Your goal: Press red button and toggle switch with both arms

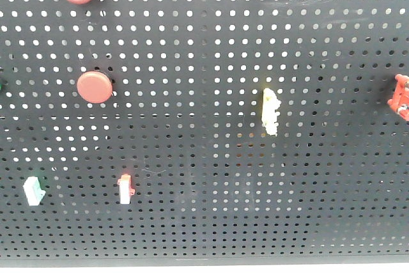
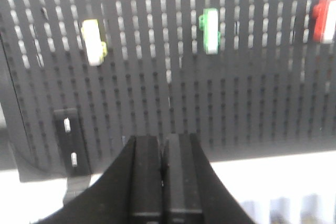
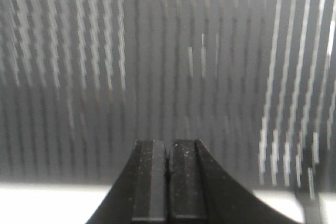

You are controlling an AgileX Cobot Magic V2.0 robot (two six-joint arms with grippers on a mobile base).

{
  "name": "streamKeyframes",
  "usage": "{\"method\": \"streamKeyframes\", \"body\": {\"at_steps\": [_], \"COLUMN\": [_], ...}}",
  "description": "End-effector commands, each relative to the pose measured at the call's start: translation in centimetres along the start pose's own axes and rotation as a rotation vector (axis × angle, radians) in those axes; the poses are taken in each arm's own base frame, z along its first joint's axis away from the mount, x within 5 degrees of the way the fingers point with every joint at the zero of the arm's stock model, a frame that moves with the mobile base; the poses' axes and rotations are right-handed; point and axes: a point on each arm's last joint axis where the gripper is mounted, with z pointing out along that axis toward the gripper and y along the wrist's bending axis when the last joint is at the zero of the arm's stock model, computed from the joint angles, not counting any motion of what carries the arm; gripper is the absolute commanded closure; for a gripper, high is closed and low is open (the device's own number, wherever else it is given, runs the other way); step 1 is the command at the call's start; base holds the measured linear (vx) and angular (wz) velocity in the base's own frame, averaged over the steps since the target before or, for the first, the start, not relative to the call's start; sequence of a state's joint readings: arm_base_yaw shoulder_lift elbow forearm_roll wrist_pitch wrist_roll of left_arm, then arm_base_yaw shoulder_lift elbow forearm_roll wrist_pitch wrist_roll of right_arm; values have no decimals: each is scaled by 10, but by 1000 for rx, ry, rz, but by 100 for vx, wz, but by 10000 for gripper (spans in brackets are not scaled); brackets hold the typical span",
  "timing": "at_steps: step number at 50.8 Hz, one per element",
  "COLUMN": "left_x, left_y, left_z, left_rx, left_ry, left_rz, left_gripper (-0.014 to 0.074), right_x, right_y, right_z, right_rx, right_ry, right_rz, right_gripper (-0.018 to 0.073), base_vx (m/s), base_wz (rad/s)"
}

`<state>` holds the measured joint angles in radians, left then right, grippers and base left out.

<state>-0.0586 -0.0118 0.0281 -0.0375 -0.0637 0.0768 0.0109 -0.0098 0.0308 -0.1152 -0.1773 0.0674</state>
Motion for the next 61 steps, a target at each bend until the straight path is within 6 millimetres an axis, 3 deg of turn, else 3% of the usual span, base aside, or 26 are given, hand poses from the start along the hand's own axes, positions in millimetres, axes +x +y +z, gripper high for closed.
{"method": "streamKeyframes", "body": {"at_steps": [1, 6, 9, 16, 25, 31, 36, 41, 48, 61], "left_x": [-4, -10, -23, -85, -172, -225, -257, -265, -253, -245], "left_y": [1, 1, 2, 4, 7, 8, 9, 10, 9, -1], "left_z": [-2, -2, -4, -16, -28, -20, 1, 29, 67, 97], "left_rx": [-13, -16, -17, -11, 4, 7, 8, 8, 10, 97], "left_ry": [-120, -172, -258, -429, -375, -372, -363, -310, -203, -130], "left_rz": [-28, -29, -50, -71, -72, -69, -69, -69, -79, -215], "left_gripper": [594, 594, 594, 594, 594, 594, 594, 594, 594, 594], "right_x": [-14, -17, -28, -82, -163, -200, -214, -213, -198, -196], "right_y": [1, 1, 1, -3, -9, -13, -14, -15, -14, -13], "right_z": [-3, -3, -3, -8, -8, 6, 29, 58, 91, 111], "right_rx": [-9, -10, -13, -8, 26, 42, 45, 42, 35, 21], "right_ry": [-185, -196, -226, -323, -285, -210, -155, -96, -24, -70], "right_rz": [3, 22, 50, 74, 65, 61, 61, 61, 61, 62], "right_gripper": [559, 559, 559, 559, 559, 559, 559, 559, 559, 559], "base_vx": [0, 0, 0, 0, 0, 0, 0, 0, 0, 0], "base_wz": [0, 0, 0, 0, 0, 0, 0, 0, 0, 0]}}
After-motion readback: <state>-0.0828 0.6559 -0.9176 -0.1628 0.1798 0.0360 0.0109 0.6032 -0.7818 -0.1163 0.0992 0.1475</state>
